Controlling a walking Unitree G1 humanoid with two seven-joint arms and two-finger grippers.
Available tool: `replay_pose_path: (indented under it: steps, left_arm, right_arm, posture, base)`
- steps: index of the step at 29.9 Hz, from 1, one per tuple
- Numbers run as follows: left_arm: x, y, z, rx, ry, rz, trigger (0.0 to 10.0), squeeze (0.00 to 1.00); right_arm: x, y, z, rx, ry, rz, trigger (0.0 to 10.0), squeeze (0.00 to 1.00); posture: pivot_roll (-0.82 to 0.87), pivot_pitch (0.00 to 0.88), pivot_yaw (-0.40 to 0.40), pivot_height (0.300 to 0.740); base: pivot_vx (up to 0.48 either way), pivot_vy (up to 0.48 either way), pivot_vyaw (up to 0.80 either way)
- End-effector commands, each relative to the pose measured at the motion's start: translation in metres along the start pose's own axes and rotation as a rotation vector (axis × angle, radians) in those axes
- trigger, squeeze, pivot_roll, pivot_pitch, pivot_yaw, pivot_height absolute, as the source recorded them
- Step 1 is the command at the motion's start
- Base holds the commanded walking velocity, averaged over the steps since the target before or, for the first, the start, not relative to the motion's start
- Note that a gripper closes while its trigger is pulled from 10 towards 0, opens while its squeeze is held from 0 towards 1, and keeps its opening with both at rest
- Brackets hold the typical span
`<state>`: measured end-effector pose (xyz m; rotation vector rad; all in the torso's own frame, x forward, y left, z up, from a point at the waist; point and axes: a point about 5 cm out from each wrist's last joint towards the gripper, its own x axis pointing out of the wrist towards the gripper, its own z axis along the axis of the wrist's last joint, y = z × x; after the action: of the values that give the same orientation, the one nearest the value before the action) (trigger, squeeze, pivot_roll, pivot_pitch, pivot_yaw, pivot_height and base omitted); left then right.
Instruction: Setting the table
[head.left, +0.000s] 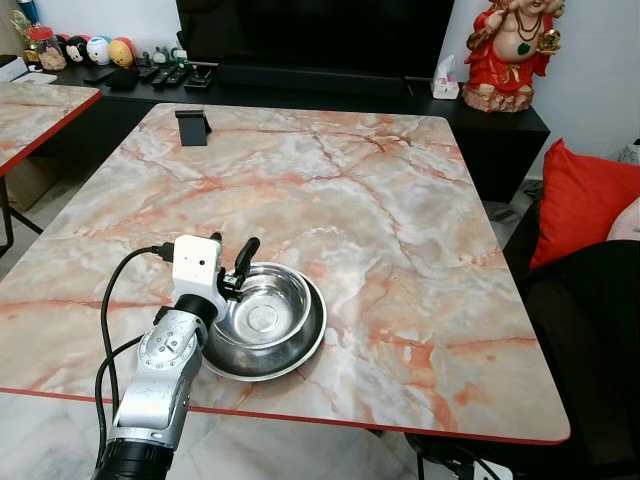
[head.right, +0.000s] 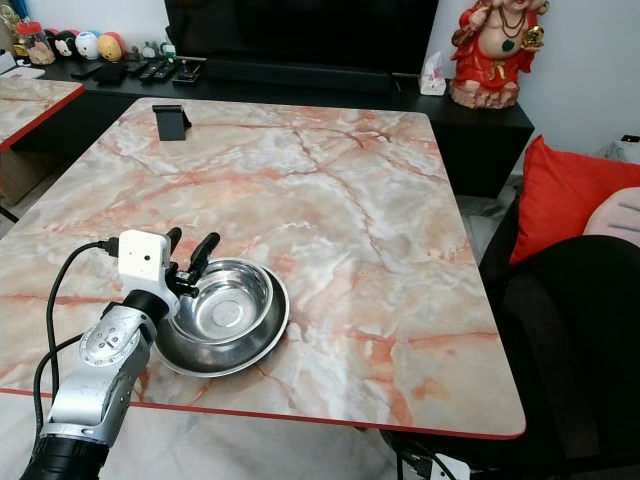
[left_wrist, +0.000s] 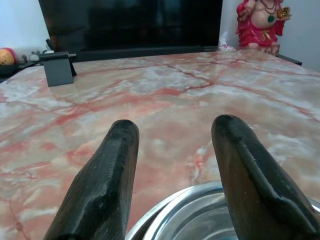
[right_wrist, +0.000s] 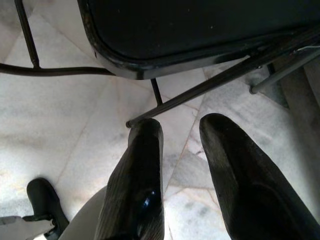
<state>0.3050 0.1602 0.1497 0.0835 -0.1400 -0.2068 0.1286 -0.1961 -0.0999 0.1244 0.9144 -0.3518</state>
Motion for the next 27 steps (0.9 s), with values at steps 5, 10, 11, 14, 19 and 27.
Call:
replay_pose_path:
  steps: [5, 10, 11, 14, 19, 27]
  left_arm:
    - [0.003, -0.0031, 0.0038, 0.012, -0.019, -0.014, 10.0, 0.0]
    - [0.0033, -0.0037, 0.0043, 0.008, -0.02, -0.015, 10.0, 0.0]
    - [0.0035, -0.0038, 0.0043, 0.005, -0.02, -0.017, 10.0, 0.0]
    - [0.0038, -0.0038, 0.0046, 0.002, -0.02, -0.015, 10.0, 0.0]
    - [0.0042, -0.003, 0.0052, 0.0, -0.019, -0.009, 10.0, 0.0]
    - [0.0051, -0.0021, 0.0042, -0.013, -0.007, 0.006, 10.0, 0.0]
  right_arm:
    - [-0.0003, -0.0019, 0.0009, 0.022, -0.018, -0.004, 10.0, 0.0]
    - [-0.0002, -0.0016, 0.0015, 0.022, -0.022, 0.0, 10.0, 0.0]
    - [-0.0001, -0.0014, 0.0014, 0.018, -0.019, 0.003, 10.0, 0.0]
    - [0.0, -0.0012, 0.0012, 0.015, -0.013, 0.006, 10.0, 0.0]
    - [0.0002, -0.0006, 0.0001, 0.012, 0.003, 0.011, 10.0, 0.0]
    - [0.0004, -0.0002, 0.0001, 0.014, 0.007, 0.01, 10.0, 0.0]
  posture:
    - [0.04, 0.0, -0.029, 0.74]
    - [0.04, 0.0, -0.03, 0.74]
    - [0.04, 0.0, -0.03, 0.74]
    - [0.04, 0.0, -0.03, 0.74]
    - [0.04, 0.0, -0.028, 0.74]
    - [0.04, 0.0, -0.024, 0.74]
  base:
    - [0.0, 0.0, 0.0]
    - [0.0, 0.0, 0.0]
    - [0.0, 0.0, 0.0]
    - [0.0, 0.0, 0.0]
    - [0.0, 0.0, 0.0]
    - [0.0, 0.0, 0.0]
